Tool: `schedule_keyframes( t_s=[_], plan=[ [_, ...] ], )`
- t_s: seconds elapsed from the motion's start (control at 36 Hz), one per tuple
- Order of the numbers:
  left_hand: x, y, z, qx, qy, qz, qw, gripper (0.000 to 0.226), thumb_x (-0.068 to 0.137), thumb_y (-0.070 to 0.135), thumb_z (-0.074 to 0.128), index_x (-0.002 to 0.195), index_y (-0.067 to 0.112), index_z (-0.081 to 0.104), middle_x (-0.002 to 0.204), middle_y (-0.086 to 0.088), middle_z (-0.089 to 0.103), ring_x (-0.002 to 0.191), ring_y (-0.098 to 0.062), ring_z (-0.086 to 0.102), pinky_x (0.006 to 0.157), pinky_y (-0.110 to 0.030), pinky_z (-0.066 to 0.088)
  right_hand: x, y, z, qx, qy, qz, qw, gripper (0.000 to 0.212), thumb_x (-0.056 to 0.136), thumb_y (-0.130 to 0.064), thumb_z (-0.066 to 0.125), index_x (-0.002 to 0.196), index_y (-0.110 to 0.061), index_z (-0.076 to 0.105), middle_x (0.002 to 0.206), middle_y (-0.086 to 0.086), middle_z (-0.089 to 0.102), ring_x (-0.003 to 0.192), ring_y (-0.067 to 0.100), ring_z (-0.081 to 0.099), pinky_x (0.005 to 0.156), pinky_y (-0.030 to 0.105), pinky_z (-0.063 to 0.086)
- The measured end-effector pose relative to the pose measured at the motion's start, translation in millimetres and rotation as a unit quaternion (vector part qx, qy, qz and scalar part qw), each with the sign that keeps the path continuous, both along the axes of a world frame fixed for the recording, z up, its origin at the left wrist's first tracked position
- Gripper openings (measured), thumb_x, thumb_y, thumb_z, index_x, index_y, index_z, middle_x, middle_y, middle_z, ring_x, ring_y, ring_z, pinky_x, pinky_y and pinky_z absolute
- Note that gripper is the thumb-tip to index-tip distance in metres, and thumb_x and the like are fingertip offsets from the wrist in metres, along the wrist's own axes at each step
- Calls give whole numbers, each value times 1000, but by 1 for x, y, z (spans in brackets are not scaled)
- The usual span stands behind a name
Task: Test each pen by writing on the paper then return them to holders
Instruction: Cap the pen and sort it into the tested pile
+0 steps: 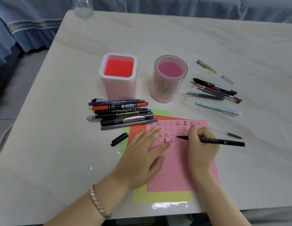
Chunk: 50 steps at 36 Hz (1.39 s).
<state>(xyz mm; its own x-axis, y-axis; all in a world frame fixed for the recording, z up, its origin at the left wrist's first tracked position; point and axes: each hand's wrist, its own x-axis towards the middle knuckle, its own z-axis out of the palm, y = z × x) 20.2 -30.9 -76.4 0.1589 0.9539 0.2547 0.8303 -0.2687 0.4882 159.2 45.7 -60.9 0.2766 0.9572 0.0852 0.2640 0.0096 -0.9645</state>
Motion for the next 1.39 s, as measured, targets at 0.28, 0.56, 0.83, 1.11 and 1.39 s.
schedule_keyframes(
  t_s=[0.28,0.56,0.83,1.11,1.39],
  plan=[
    [-53,-14,12,2,81,252,964,21,78,26,57,85,7,64,85,-9,57,71,-29,49,58,-37,45,18,-2,21,-88,-15,81,993,36,86,-27,61,56,-14,45,42,-6,47,42,7,41,46,17,35],
    [-35,-20,39,-104,-203,233,945,12,93,23,55,89,34,58,85,18,62,85,4,53,72,-7,37,13,-9,43,-197,178,156,951,35,94,-31,42,78,-9,63,65,9,72,58,20,68,55,24,53],
    [-2,-10,74,-105,-355,191,909,20,85,14,63,84,33,62,84,30,65,81,7,59,67,-4,39,6,-15,78,-189,233,215,930,55,86,-44,37,58,-15,74,61,21,68,55,26,67,54,23,54],
    [6,-12,74,-79,-270,93,955,4,89,42,49,91,43,53,96,21,57,87,3,54,72,-5,36,4,-26,78,-167,170,236,942,54,96,-17,35,51,-14,63,42,9,52,40,17,40,42,23,34],
    [21,0,81,-213,-387,12,897,17,93,32,44,77,26,45,54,13,43,50,-5,32,50,-17,28,5,-24,69,-108,120,229,960,38,78,-25,34,41,-19,43,34,-1,37,37,9,33,42,14,31]
  ],
)
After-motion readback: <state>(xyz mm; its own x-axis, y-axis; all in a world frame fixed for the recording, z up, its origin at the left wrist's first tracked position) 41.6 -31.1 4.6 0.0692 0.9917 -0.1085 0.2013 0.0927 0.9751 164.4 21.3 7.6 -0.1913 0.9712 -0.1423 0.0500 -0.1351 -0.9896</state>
